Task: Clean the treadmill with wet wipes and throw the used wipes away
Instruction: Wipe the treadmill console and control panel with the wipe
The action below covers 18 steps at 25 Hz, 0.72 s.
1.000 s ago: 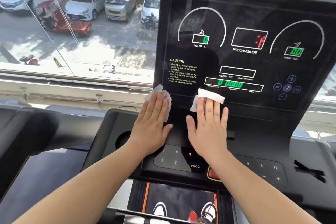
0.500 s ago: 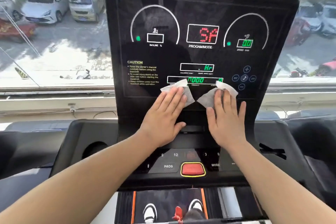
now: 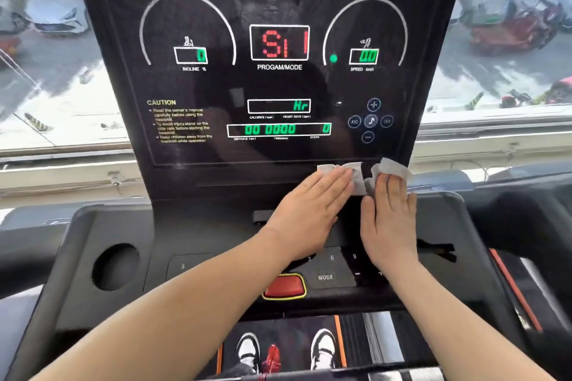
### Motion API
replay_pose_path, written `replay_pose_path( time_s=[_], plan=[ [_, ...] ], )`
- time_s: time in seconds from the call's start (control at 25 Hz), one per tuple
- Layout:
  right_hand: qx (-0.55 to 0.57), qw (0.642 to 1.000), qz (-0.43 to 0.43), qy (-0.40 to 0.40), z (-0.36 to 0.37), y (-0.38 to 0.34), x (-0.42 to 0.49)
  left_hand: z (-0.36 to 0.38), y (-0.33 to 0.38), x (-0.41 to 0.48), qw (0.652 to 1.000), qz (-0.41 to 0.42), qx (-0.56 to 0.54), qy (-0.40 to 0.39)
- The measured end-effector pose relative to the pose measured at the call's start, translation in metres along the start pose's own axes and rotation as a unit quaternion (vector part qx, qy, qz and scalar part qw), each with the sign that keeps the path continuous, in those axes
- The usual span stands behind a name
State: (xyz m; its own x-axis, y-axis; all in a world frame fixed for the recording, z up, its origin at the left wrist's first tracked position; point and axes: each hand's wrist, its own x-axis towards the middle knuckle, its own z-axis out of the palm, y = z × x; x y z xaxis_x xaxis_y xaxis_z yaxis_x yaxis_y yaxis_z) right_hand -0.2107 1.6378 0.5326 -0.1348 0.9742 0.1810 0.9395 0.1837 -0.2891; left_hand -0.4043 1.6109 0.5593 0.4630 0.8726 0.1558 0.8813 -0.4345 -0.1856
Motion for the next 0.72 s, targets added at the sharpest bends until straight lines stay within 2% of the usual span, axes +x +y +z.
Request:
replay_pose_path(
  time_s=[0.16,0.4,0.52,0.72],
  plan=[
    [0.048,0.999,0.014,-0.015,0.021,-0.019,-0.025,0.004,-0.025,-0.051,0.998,-0.064,0.004,0.007],
    [0.042,0.996,0.046,-0.064,0.037,-0.124,-0.046,0.014,-0.079,-0.146,0.972,-0.234,-0.003,-0.034],
    [0.036,0.994,0.012,-0.103,0.041,-0.178,-0.058,0.021,-0.091,-0.180,0.953,-0.295,-0.040,-0.054],
    [-0.004,0.989,-0.096,-0.113,0.050,-0.241,-0.074,0.024,-0.090,-0.193,0.944,-0.313,-0.082,-0.064]
  ],
)
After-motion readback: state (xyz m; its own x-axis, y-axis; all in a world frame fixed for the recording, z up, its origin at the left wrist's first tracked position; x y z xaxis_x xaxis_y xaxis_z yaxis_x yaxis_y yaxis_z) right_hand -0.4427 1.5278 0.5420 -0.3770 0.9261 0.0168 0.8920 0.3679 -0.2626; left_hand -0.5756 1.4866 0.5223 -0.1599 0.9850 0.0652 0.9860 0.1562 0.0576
